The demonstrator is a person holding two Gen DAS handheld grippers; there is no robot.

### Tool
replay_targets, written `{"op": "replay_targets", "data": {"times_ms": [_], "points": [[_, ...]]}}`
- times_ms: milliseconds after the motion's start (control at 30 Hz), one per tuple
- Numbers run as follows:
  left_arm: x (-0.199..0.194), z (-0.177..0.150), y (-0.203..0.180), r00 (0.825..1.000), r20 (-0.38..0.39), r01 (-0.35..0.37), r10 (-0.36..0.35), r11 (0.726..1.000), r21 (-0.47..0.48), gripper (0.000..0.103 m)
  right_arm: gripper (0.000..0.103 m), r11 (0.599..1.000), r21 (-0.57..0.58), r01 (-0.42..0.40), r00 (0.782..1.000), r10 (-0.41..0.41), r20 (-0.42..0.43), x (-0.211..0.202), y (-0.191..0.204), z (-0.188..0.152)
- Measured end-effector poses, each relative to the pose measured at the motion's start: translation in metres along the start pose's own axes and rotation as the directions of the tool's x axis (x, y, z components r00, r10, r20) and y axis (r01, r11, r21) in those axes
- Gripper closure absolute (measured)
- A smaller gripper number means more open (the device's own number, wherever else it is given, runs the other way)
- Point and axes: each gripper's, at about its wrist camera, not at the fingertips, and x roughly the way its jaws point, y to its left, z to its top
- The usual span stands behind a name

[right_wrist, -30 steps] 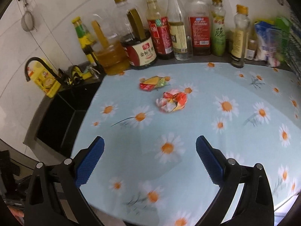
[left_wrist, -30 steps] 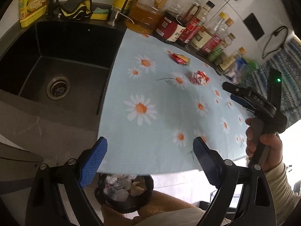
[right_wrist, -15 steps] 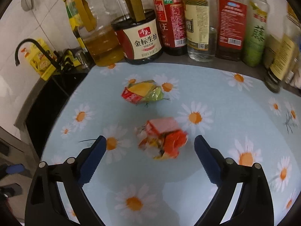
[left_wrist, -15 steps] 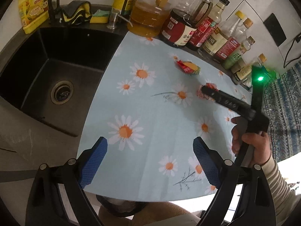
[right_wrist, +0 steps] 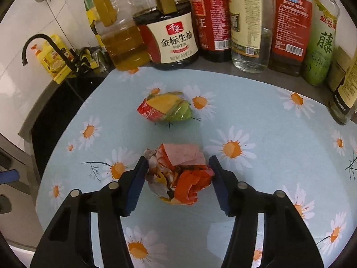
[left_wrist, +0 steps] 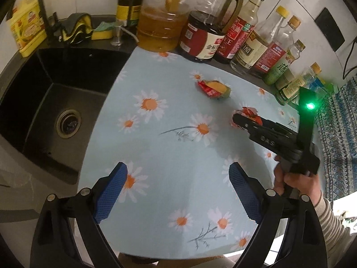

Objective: Collect trash
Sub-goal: 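Grasp the crumpled red-orange wrapper with the right tool, then grasp the red and yellow snack wrapper with the left tool while the right tool holds its wrapper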

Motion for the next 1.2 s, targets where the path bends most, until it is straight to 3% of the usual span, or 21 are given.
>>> {"op": "replay_targets", "data": {"times_ms": [100, 267, 700, 1200], "points": [[0.009, 0.012, -0.017, 1.0, -0.008, 0.027, -0.027, 0.999, 0.019, 0.013, 0.046, 1.0, 0.008, 0.018, 1.0, -0.018, 0.011, -0.012, -0.009, -0.001], [0.035, 0.037, -0.043, 0.999, -0.027, 0.023, -0.022, 0.998, 0.05, 0.013, 0.046, 0.998, 0.046, -0.032, 0.999, 0.031, 0.032, -0.037, -0.029, -0.008], [0.121, 0.105, -0.088, 0.995, -0.06, -0.072, 0.077, 0.993, 0.093, 0.013, 0.046, 0.985, 0.125, -0.118, 0.989, 0.106, 0.099, -0.086, -0.075, -0.037], [0.173, 0.133, -0.097, 0.986, -0.082, -0.138, 0.146, 0.985, 0.1, 0.015, 0.046, 0.974, 0.175, -0.144, 0.986, 0.126, 0.112, -0.091, -0.103, -0.055]]}}
